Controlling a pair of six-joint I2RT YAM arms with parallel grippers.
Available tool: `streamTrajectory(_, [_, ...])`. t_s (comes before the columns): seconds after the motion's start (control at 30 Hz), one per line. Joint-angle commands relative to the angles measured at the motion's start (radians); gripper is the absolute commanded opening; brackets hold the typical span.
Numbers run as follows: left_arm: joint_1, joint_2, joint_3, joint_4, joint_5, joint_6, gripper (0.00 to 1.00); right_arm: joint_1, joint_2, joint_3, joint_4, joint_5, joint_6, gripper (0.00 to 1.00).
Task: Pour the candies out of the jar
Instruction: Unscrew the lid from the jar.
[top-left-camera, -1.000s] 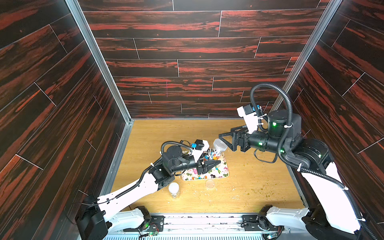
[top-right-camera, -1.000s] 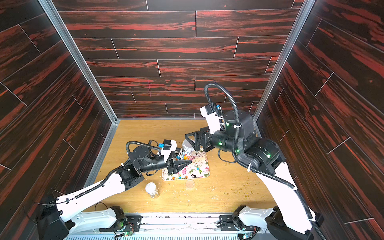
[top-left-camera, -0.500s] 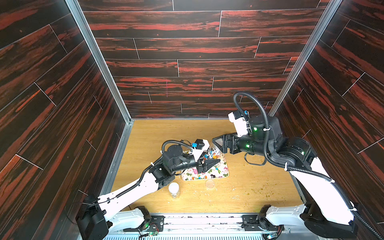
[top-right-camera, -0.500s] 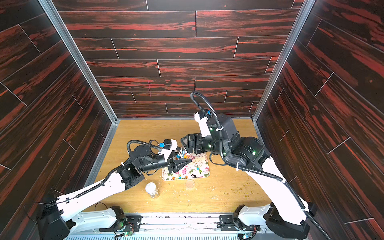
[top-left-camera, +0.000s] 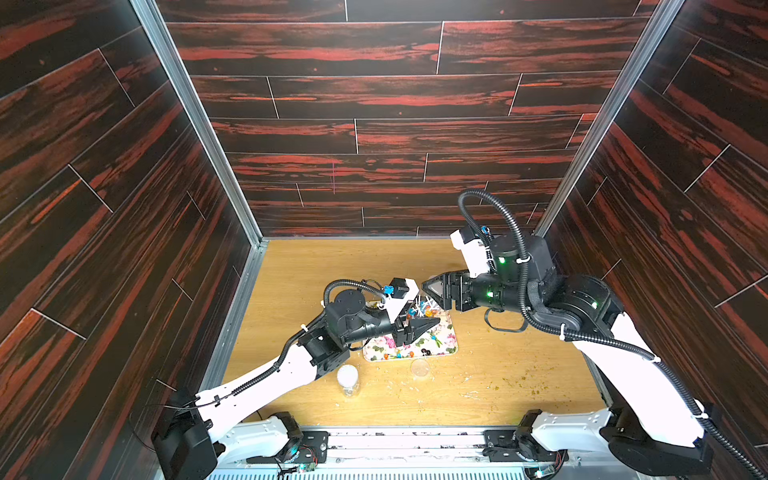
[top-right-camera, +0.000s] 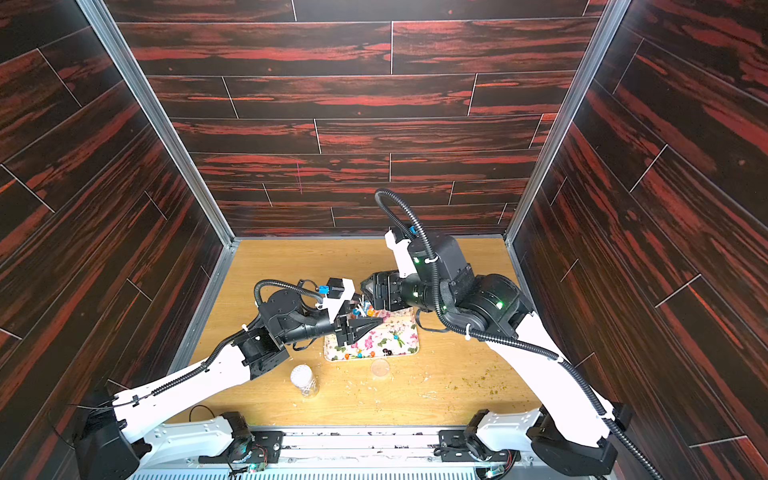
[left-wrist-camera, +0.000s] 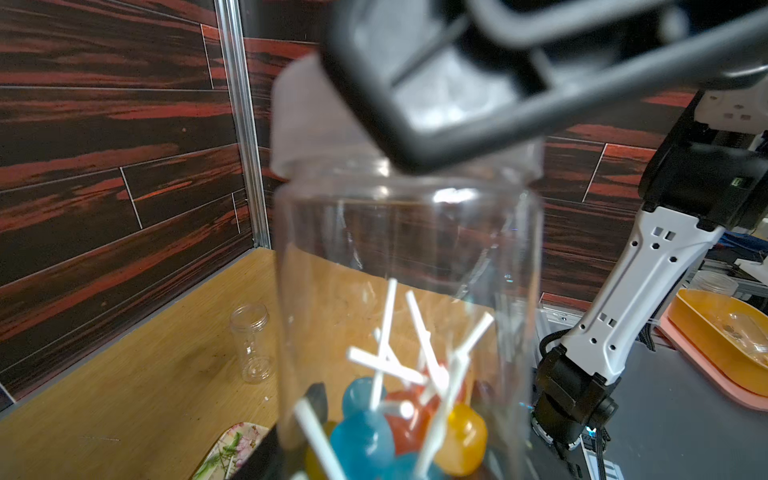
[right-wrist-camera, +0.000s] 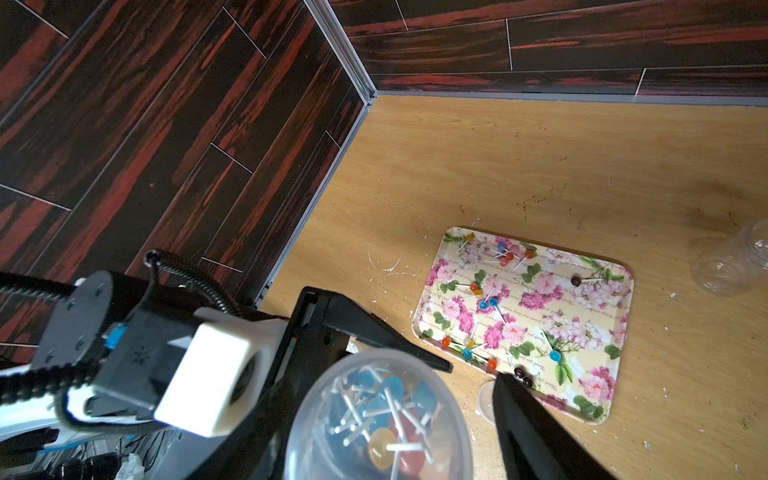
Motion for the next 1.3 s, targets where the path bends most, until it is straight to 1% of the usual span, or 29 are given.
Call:
streamTrajectory(0.0, [0.006,-0.01,0.028,0.034,-0.005,0.003,0.56,0.007,-0.004,-0.003,0.013,-0.017,0.007,0.73])
streamTrajectory(0.2, [0.011,-0.014,0.021,0.047,0.001,-0.011,0.56,0.007,-0.017,-0.019,0.034,-0.031,-0.024,0.57])
streamTrajectory(0.27, [0.011,-0.015,0.022,0.049,0.007,-0.015,0.56,0.007,-0.02,-0.023,0.042,-0.037,-0.047,0.54])
streamTrajectory(0.37, [0.012,-0.02,0.021,0.048,0.016,-0.02,0.56,0.007,-0.022,-0.022,0.061,-0.055,-0.113,0.54])
streamTrajectory(0.47, [0.015,-0.029,0.016,0.057,0.021,-0.028,0.56,0.006,-0.029,-0.031,0.08,-0.057,-0.204,0.53])
streamTrajectory(0.57, [0.021,-0.038,0.014,0.056,0.029,-0.036,0.56,0.003,-0.028,-0.016,0.094,-0.089,-0.309,0.52])
streamTrajectory(0.67, [0.023,-0.046,0.014,0.06,0.043,-0.048,0.56,-0.007,-0.026,0.006,0.099,-0.151,-0.413,0.52])
streamTrajectory(0.8, [0.025,-0.046,0.011,0.077,0.068,-0.069,0.56,-0.063,-0.033,0.011,0.111,-0.331,-0.552,0.53])
streamTrajectory(0.9, [0.025,-0.042,0.009,0.098,0.085,-0.09,0.56,-0.086,-0.038,0.0,0.115,-0.406,-0.654,0.53])
streamTrajectory(0.93, [0.025,-0.042,0.009,0.104,0.088,-0.096,0.56,-0.098,-0.039,-0.001,0.112,-0.452,-0.686,0.53])
streamTrajectory(1.1, [0.025,-0.044,0.014,0.113,0.1,-0.111,0.56,-0.175,-0.052,-0.008,0.124,-0.604,-0.773,0.52])
streamTrajectory(1.27, [0.025,-0.046,0.01,0.126,0.106,-0.127,0.56,-0.211,-0.064,-0.016,0.147,-0.681,-0.849,0.52])
